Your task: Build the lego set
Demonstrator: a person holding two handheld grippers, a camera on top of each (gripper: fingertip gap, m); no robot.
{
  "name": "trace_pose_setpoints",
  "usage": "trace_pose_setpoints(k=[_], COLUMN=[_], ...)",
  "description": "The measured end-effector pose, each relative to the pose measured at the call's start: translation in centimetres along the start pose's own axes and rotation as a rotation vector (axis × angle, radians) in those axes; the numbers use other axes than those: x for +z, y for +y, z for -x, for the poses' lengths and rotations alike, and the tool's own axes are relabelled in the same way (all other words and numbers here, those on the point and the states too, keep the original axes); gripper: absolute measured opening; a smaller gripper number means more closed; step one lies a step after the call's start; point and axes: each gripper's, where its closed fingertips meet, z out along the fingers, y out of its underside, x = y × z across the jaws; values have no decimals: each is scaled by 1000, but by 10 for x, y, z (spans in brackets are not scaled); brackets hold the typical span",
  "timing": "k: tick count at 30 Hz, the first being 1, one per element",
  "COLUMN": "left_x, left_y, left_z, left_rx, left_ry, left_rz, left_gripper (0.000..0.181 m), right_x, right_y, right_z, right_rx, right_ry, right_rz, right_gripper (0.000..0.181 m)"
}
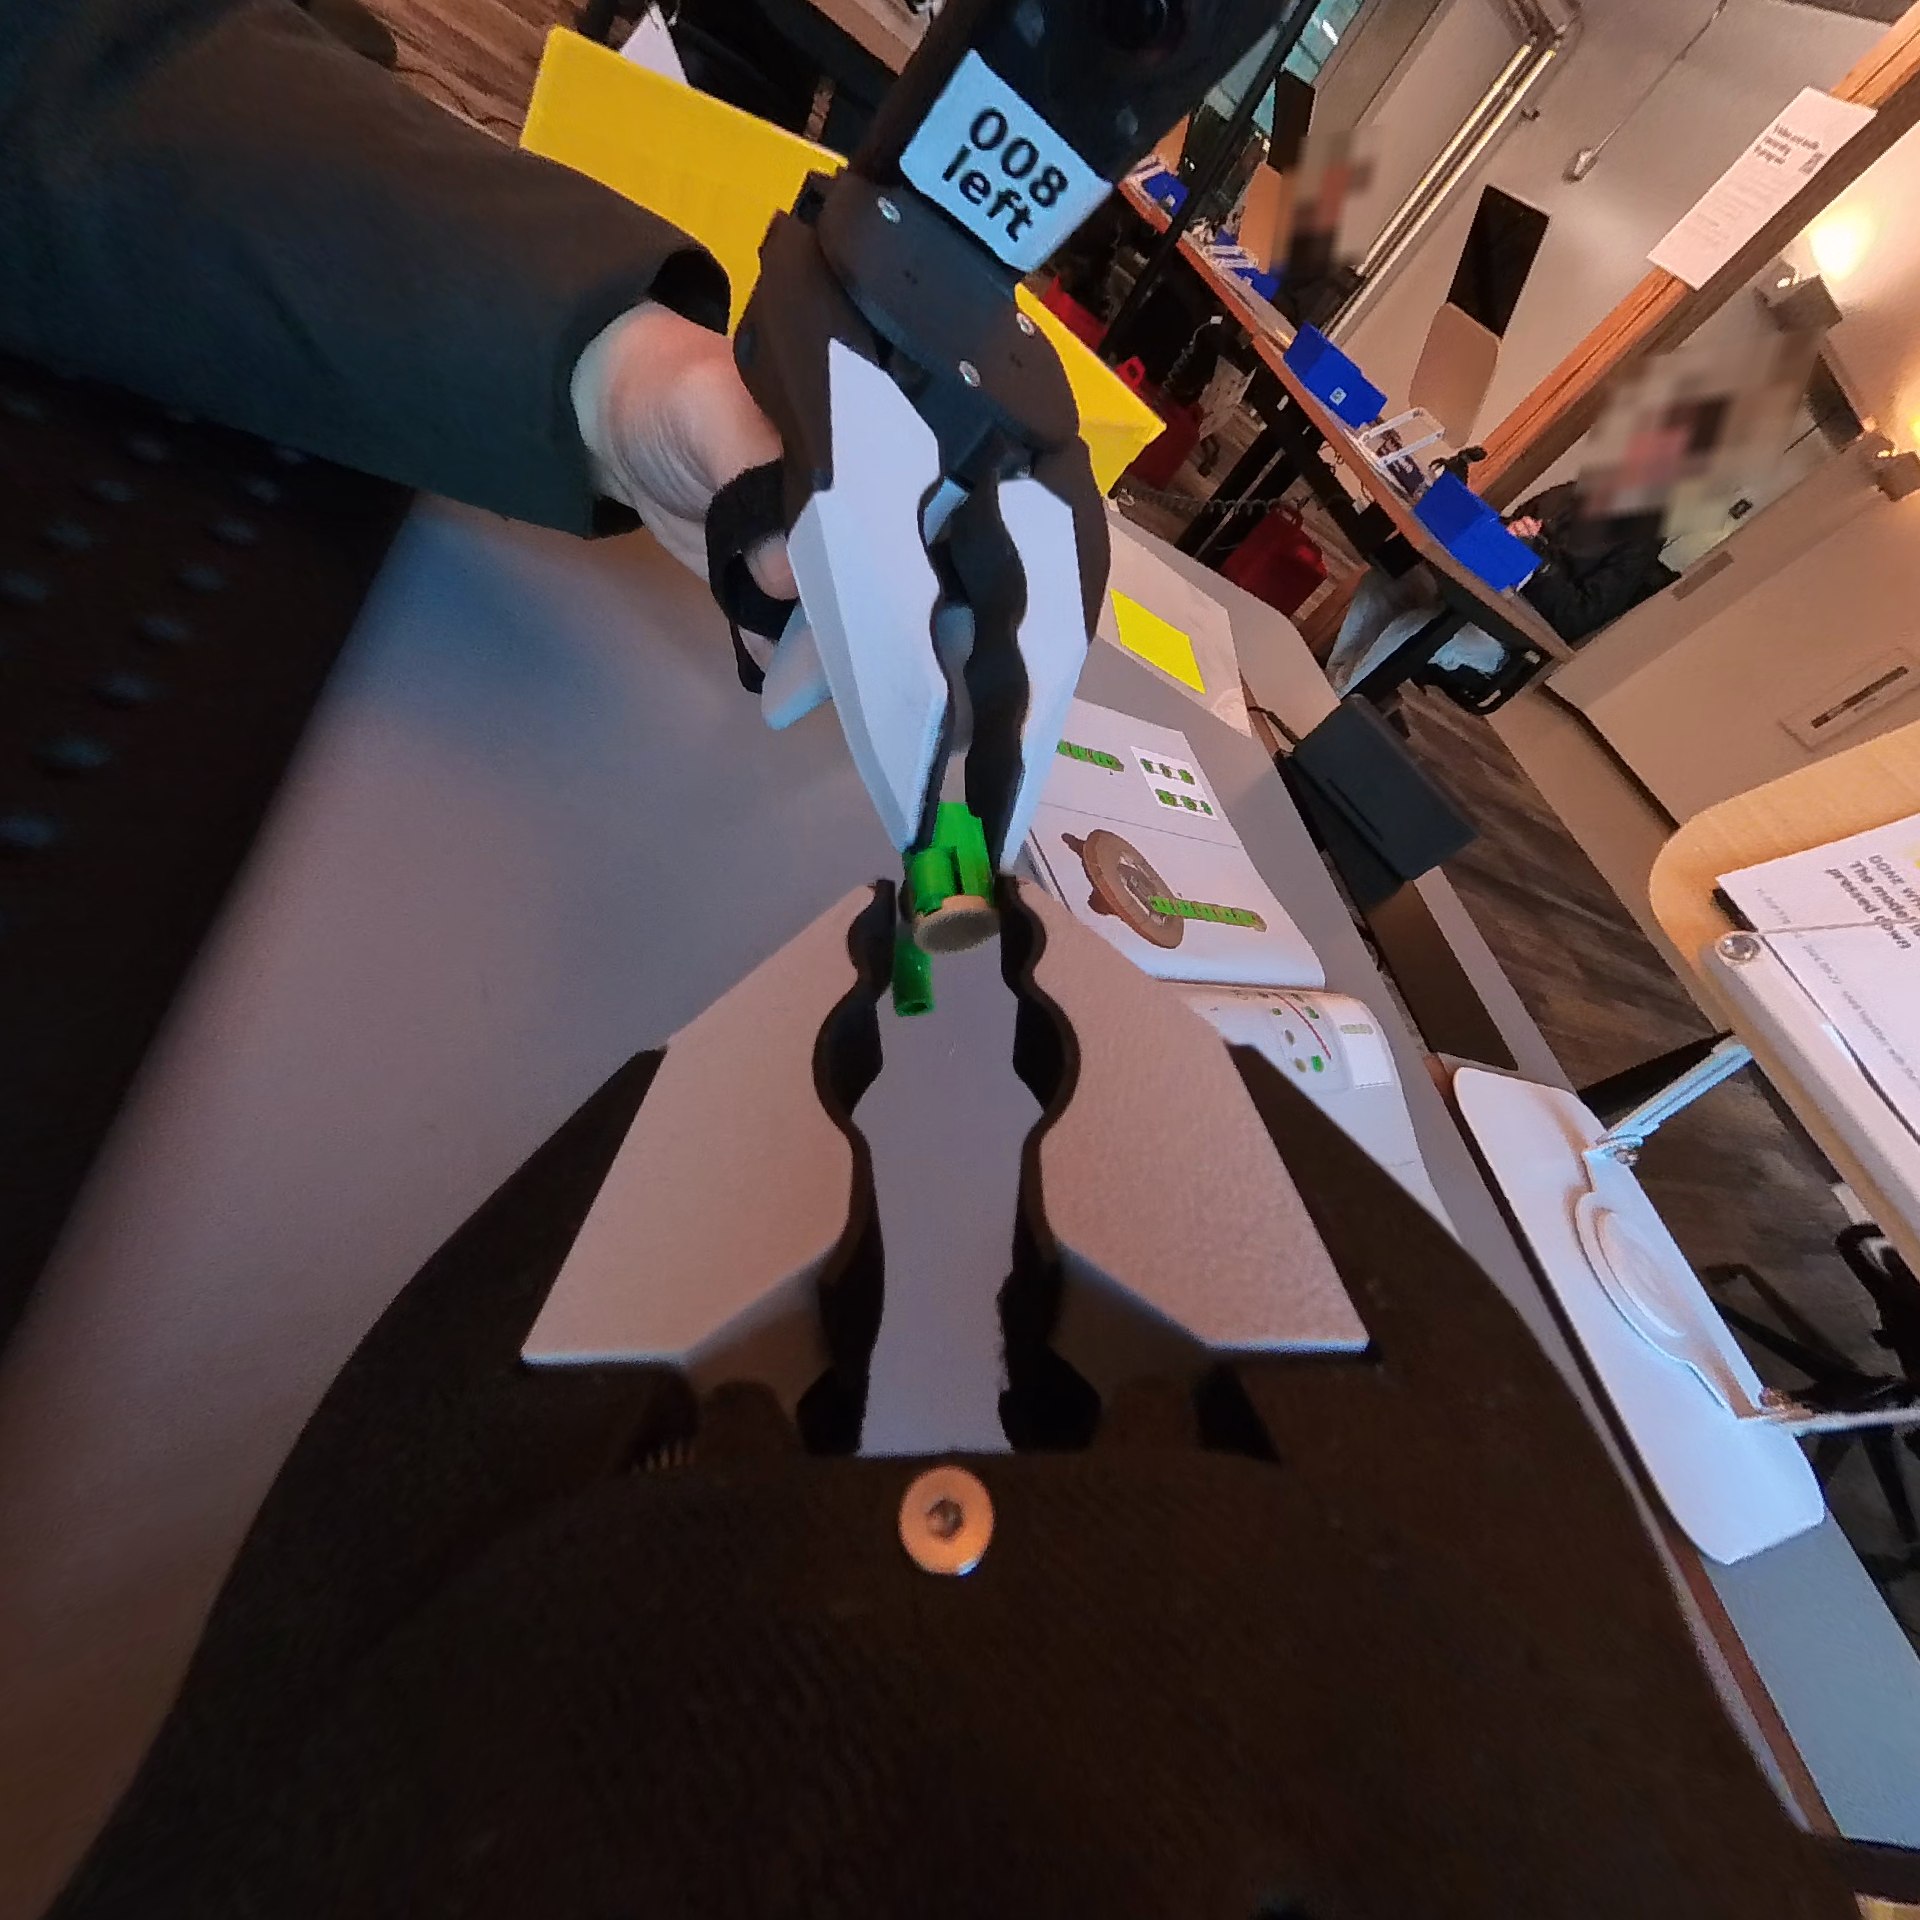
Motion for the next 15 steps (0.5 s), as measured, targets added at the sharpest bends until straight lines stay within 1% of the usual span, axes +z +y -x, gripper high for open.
trace_pose_setpoints(k=[3,7,12,15], left_x=[2,4,10,11], left_y=[6,14,36,46], left_z=[4,7,7,7], left_rx=[-11,-28,3,18], left_ry=[-14,-23,-28,-18], left_rz=[30,68,184,231], left_gripper=[14,14,14,14], right_x=[3,6,10,14], right_y=[8,14,34,42], right_z=[1,1,13,20], right_rx=[4,-53,-14,38], right_ry=[-2,21,-59,-105], right_rz=[51,107,214,226], right_gripper=[17,17,16,15])
